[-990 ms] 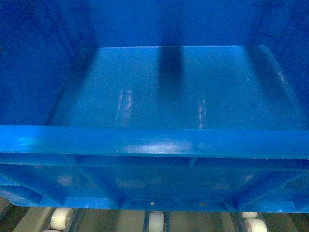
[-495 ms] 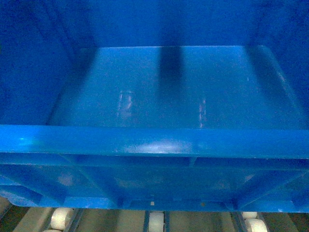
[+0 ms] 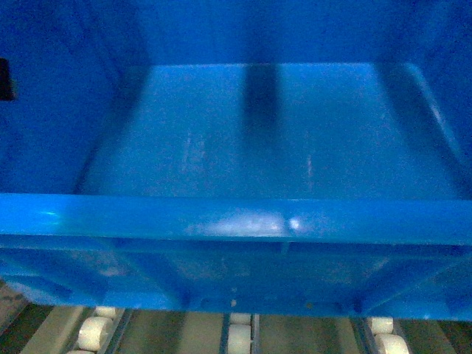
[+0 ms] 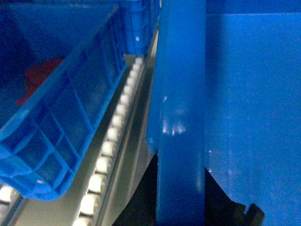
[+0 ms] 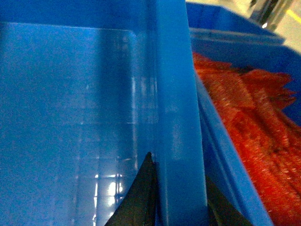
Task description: Place box next to blue box on left shelf
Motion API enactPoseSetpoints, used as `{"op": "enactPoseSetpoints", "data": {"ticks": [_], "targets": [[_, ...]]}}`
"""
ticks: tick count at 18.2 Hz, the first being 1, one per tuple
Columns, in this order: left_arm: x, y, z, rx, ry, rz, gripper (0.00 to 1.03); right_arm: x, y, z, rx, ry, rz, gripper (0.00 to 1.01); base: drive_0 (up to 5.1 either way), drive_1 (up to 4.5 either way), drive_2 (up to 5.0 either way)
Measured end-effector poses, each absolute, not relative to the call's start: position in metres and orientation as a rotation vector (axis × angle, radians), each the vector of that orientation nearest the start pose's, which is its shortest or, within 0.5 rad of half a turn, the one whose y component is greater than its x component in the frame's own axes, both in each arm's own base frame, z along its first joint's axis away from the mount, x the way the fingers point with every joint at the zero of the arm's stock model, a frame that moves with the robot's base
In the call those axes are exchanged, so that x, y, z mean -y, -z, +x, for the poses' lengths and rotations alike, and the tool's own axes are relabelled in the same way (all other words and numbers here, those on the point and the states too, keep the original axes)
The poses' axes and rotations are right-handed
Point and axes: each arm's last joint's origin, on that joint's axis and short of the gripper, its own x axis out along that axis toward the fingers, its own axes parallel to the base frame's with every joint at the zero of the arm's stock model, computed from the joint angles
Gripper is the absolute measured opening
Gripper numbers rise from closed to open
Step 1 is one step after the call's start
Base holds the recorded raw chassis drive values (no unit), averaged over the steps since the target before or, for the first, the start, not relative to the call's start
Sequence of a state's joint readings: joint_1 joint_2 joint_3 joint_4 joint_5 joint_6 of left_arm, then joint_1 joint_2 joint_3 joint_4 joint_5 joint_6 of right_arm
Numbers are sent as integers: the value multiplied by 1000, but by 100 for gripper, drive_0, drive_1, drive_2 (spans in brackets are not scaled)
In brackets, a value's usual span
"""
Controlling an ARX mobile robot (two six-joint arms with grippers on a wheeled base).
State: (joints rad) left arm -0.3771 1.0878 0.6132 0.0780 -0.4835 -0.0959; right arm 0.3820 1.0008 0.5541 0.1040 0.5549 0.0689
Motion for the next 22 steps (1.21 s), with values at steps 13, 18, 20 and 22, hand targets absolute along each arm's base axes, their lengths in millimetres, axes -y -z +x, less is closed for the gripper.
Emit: {"op": "enactPoseSetpoints", "data": {"ticks": [13, 18, 20, 22], "targets": [[46, -221, 309, -645, -154, 145, 12, -66, -208, 278, -669, 79, 17, 9, 0, 0, 0], [46, -203, 313, -747, -144, 123, 12, -64, -193, 283, -740, 79, 14, 9, 0, 0, 0], [47, -201, 313, -765, -144, 125, 12, -64, -191, 283, -755, 75, 14, 9, 0, 0, 0], [48, -201, 313, -773, -147, 115, 13, -65, -191, 283, -760, 67, 8, 16, 0, 0, 0]]}}
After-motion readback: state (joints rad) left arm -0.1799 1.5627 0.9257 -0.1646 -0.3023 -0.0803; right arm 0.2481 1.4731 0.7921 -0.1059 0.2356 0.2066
